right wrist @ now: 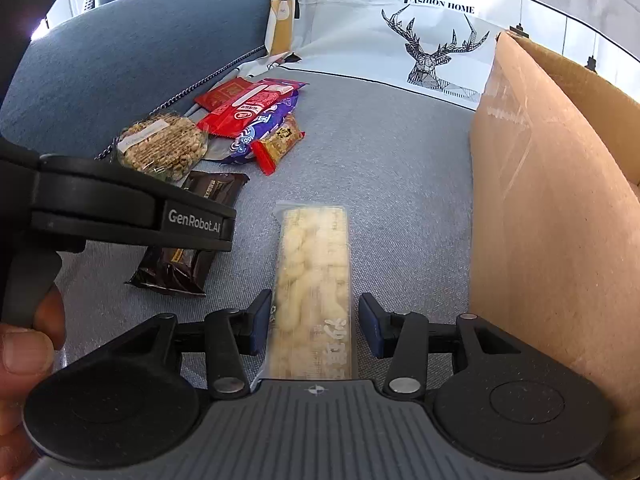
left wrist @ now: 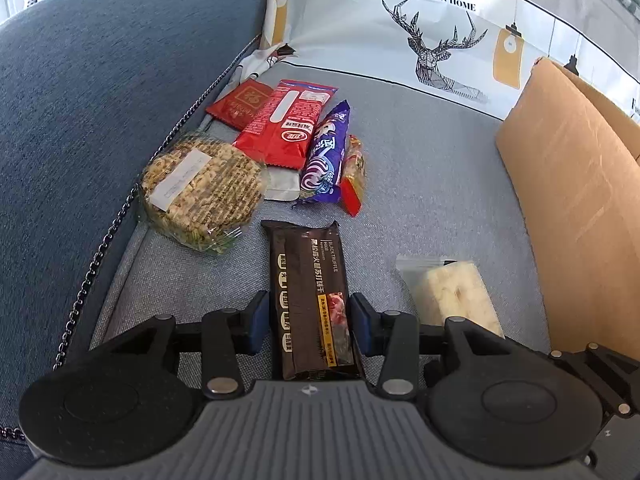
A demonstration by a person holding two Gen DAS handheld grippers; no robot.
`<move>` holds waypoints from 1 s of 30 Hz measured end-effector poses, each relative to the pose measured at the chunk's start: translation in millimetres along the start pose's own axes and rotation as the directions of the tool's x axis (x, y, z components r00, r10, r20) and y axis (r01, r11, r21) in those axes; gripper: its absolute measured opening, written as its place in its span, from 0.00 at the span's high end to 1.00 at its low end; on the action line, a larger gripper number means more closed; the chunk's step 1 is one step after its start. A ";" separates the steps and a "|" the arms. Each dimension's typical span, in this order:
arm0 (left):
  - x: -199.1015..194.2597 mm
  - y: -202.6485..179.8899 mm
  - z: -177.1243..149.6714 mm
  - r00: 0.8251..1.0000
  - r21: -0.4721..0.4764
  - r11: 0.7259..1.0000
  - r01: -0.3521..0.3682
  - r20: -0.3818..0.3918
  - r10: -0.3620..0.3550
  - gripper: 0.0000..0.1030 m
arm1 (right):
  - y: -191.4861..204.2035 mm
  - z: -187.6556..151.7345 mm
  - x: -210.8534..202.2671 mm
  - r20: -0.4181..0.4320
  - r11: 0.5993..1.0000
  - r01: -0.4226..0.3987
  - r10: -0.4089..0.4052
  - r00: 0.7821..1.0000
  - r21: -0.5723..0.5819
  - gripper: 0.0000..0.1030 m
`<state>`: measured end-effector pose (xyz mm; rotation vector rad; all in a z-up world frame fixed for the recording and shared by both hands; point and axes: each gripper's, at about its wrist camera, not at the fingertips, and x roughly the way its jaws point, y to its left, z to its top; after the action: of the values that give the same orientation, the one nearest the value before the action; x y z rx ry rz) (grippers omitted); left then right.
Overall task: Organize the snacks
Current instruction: 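Lift and carry the chocolate bar and nougat bar over the box with both tools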
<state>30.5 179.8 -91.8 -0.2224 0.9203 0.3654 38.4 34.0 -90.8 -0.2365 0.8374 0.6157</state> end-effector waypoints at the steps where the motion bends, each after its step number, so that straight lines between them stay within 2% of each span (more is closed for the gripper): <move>1: -0.1 -0.4 -0.1 1.000 0.004 1.000 -0.002 0.000 0.002 0.54 | -0.2 -0.3 0.0 0.001 1.000 -0.001 0.001 1.000 -0.002 0.53; 4: 0.2 -2.2 -0.3 1.000 0.021 1.000 -0.007 -0.001 0.007 0.54 | 2.1 -0.7 0.2 0.007 1.000 -0.003 0.004 1.000 -0.019 0.61; 8: 0.0 -3.8 0.1 1.000 0.033 0.999 -0.019 0.002 0.019 0.58 | 9.4 -1.9 -0.5 0.021 0.997 0.022 -0.020 1.000 -0.069 0.63; 13: -3.9 6.6 2.8 1.000 -0.050 0.998 0.031 0.004 -0.031 0.59 | 10.6 -1.3 -7.2 0.046 0.997 0.034 -0.031 0.998 -0.075 0.63; 19: -30.1 16.8 8.4 0.991 -0.117 0.987 0.109 0.087 -0.099 0.59 | 10.1 -0.3 -31.4 0.121 0.996 0.042 -0.032 0.992 -0.082 0.63; 23: -48.4 21.0 13.7 0.984 -0.148 0.980 0.136 0.133 -0.117 0.59 | 8.8 -0.7 -53.1 0.174 0.997 0.031 -0.018 0.985 -0.073 0.63; 30: -76.0 21.6 20.8 0.970 -0.171 0.969 0.177 0.198 -0.142 0.59 | -8.2 11.7 -98.3 0.285 0.998 0.023 -0.007 0.958 -0.051 0.63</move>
<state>-4.7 190.6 -18.9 -0.4265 0.6793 0.3171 0.4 -8.4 -9.4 -0.1968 0.5410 0.6412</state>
